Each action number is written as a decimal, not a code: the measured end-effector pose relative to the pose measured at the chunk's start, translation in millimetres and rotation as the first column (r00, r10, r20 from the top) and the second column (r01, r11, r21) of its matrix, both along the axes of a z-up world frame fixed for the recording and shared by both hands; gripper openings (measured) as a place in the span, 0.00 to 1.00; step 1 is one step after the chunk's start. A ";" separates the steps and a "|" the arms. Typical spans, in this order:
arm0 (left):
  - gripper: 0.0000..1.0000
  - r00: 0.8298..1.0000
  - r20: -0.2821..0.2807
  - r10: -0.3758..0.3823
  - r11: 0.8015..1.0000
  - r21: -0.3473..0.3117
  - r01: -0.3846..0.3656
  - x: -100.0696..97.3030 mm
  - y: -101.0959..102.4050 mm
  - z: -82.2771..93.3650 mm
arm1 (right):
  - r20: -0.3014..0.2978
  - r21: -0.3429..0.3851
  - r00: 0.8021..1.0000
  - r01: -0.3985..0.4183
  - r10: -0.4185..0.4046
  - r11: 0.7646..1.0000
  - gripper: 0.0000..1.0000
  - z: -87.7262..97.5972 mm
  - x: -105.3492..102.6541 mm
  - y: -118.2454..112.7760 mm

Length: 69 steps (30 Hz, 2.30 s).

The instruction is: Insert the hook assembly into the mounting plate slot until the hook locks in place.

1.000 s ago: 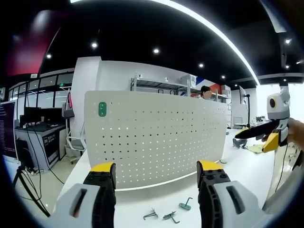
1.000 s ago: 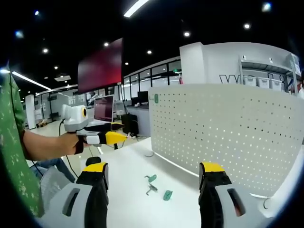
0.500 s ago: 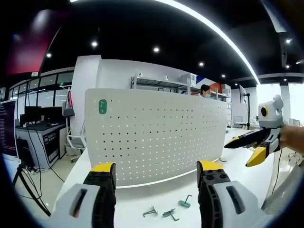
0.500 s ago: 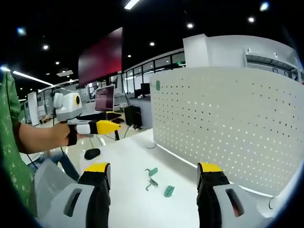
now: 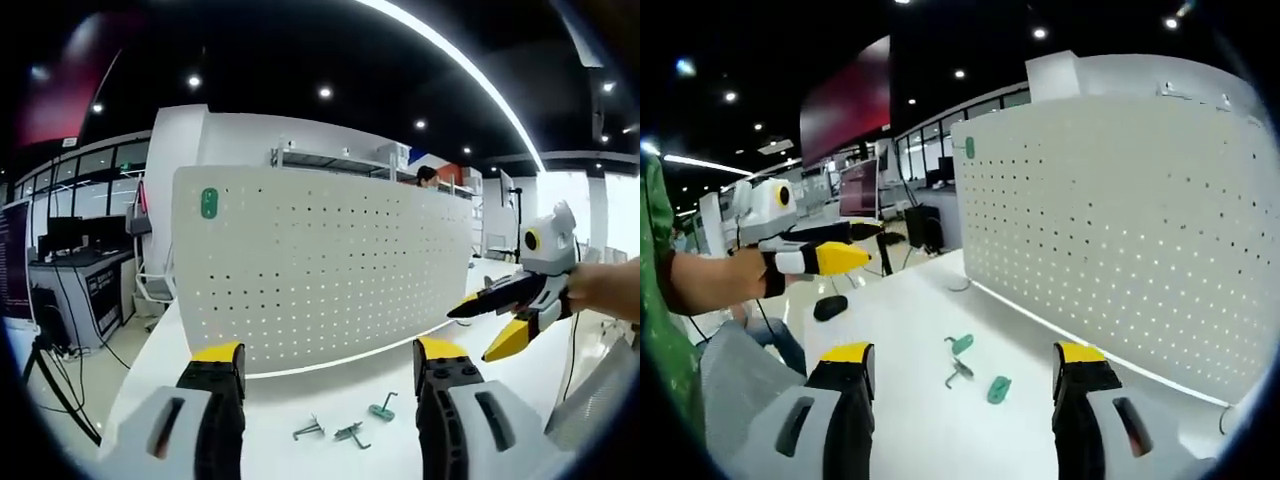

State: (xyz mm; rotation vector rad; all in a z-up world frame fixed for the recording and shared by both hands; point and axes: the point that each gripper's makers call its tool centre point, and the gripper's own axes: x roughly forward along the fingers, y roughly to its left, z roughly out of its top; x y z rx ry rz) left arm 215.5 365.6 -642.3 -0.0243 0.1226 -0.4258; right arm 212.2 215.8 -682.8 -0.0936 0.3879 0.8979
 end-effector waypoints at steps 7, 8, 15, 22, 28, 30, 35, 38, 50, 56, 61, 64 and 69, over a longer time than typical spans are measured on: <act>0.69 1.000 -0.023 -0.014 1.000 0.001 0.014 -3.7 -3.9 -7.8 | -0.028 -0.029 0.999 -0.030 0.029 0.999 0.72 -18.8 2.7 8.0; 0.69 1.000 -0.027 -0.015 1.000 0.001 0.015 -4.0 -4.4 -9.2 | -0.032 -0.034 0.999 -0.033 0.032 0.999 0.72 -21.9 3.6 9.5; 0.69 0.999 -0.047 -0.026 1.000 0.010 0.027 -6.7 -7.4 -17.6 | -0.051 -0.054 0.997 -0.063 0.060 0.997 0.69 -36.3 7.9 18.9; 0.68 0.997 -0.073 -0.035 0.999 0.018 0.037 -9.2 -9.5 -27.4 | -0.062 -0.084 0.994 -0.090 0.085 0.992 0.66 -52.2 12.1 24.9; 0.67 0.993 -0.104 -0.053 0.998 0.030 0.057 -12.3 -12.9 -38.3 | -0.080 -0.101 0.992 -0.106 0.098 0.989 0.63 -65.6 15.6 26.5; 0.67 0.992 -0.111 -0.060 0.997 0.033 0.064 -13.2 -14.3 -40.7 | -0.082 -0.108 0.991 -0.111 0.102 0.988 0.63 -68.8 16.3 27.1; 0.67 0.989 -0.129 -0.073 0.996 0.041 0.079 -16.0 -18.2 -47.0 | -0.086 -0.118 0.990 -0.124 0.114 0.985 0.61 -74.6 18.7 29.5; 0.67 0.987 -0.141 -0.080 0.995 0.047 0.087 -17.3 -19.9 -51.6 | -0.090 -0.120 0.989 -0.131 0.121 0.984 0.61 -78.1 20.3 31.0; 0.67 0.975 -0.196 -0.105 0.991 0.062 0.120 -23.1 -29.1 -70.8 | -0.119 -0.123 0.982 -0.161 0.146 0.979 0.56 -99.1 25.4 38.0; 0.67 0.969 -0.221 -0.107 0.990 0.066 0.124 -25.8 -29.7 -80.0 | -0.124 -0.140 0.979 -0.181 0.164 0.973 0.52 -109.2 28.0 42.2; 0.67 0.964 -0.244 -0.110 0.989 0.071 0.131 -28.6 -30.4 -87.4 | -0.125 -0.150 0.977 -0.191 0.173 0.970 0.48 -118.6 32.9 46.5; 0.67 0.961 -0.252 -0.114 0.988 0.072 0.136 -29.0 -31.6 -89.7 | -0.124 -0.160 0.976 -0.196 0.178 0.967 0.45 -123.2 34.9 48.3; 0.66 0.960 -0.257 -0.113 0.988 0.070 0.135 -28.5 -32.5 -91.0 | -0.130 -0.178 0.975 -0.201 0.179 0.963 0.39 -132.2 38.9 49.0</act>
